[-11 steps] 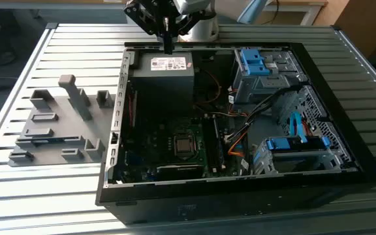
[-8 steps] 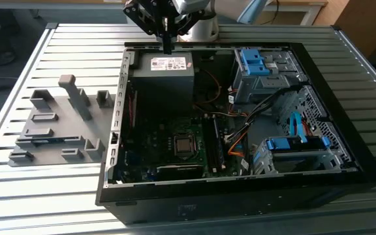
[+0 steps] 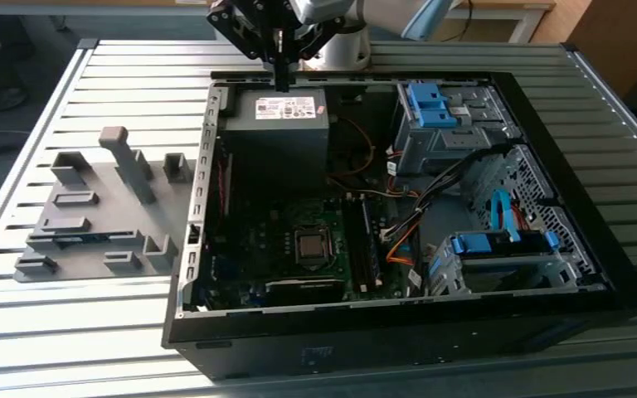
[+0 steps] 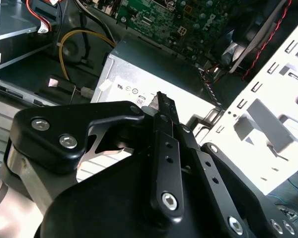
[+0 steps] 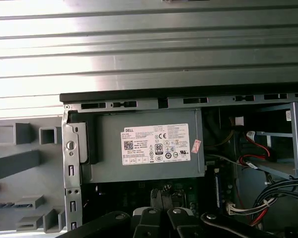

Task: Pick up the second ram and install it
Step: 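Reach for the second ram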

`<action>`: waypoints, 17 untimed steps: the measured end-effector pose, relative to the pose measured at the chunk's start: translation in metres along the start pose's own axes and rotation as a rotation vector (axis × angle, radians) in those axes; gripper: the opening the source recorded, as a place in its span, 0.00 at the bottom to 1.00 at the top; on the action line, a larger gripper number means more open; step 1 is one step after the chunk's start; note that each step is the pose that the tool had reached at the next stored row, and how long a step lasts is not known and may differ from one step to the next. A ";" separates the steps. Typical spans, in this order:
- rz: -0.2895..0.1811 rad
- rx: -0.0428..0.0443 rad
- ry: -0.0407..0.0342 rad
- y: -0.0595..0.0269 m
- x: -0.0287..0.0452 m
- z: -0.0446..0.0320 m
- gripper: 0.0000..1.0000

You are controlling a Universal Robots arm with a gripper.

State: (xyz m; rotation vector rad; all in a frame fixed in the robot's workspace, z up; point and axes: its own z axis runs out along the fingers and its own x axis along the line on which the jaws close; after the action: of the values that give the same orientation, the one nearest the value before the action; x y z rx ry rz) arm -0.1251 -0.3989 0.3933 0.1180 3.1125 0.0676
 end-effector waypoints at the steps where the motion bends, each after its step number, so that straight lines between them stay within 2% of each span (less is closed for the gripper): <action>1: 0.000 -0.0001 0.0000 0.0000 0.0002 0.0000 0.11; 17: 0.000 0.0000 0.0000 -0.0003 0.0043 -0.0001 0.11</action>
State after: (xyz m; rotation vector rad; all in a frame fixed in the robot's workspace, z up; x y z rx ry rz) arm -0.1294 -0.3989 0.3933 0.1178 3.1125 0.0676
